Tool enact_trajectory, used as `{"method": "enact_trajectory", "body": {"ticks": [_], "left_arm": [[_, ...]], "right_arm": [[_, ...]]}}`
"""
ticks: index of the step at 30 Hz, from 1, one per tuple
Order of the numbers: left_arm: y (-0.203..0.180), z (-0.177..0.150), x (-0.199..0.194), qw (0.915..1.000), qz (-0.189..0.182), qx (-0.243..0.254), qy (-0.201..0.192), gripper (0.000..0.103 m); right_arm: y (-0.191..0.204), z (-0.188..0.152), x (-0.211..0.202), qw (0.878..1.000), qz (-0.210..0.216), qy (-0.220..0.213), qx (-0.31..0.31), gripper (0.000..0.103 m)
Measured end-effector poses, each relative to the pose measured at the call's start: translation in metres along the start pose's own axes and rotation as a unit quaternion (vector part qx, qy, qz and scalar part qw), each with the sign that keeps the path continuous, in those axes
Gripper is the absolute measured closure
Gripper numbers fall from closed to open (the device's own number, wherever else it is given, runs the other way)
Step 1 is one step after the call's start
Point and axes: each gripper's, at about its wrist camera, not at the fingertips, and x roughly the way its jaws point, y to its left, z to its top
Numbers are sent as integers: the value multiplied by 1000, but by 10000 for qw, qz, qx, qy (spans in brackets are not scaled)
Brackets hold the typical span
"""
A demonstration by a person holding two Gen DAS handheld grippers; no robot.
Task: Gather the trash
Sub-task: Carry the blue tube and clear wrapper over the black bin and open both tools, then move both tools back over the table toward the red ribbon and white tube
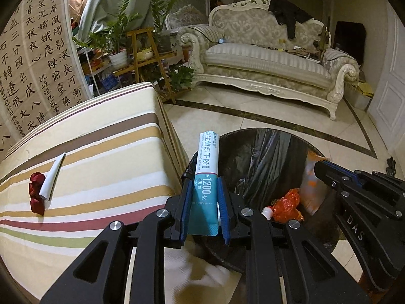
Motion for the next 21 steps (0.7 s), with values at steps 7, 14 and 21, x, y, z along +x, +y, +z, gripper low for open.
{"method": "enact_trajectory", "body": {"ticks": [7,14,21], "left_arm": [[5,1,0,10000,-29,-77,34,64],[13,0,-7,9998,37,-193,-23,52],[36,-2,-17,9991,197,-372,-85,51]], "right_arm": [[-4,0,0,10000,-42,-15,89,80],[-4,1,-1,9999,-75,-15,111,78],[10,2,-4,10000,-4,-63,20,70]]}}
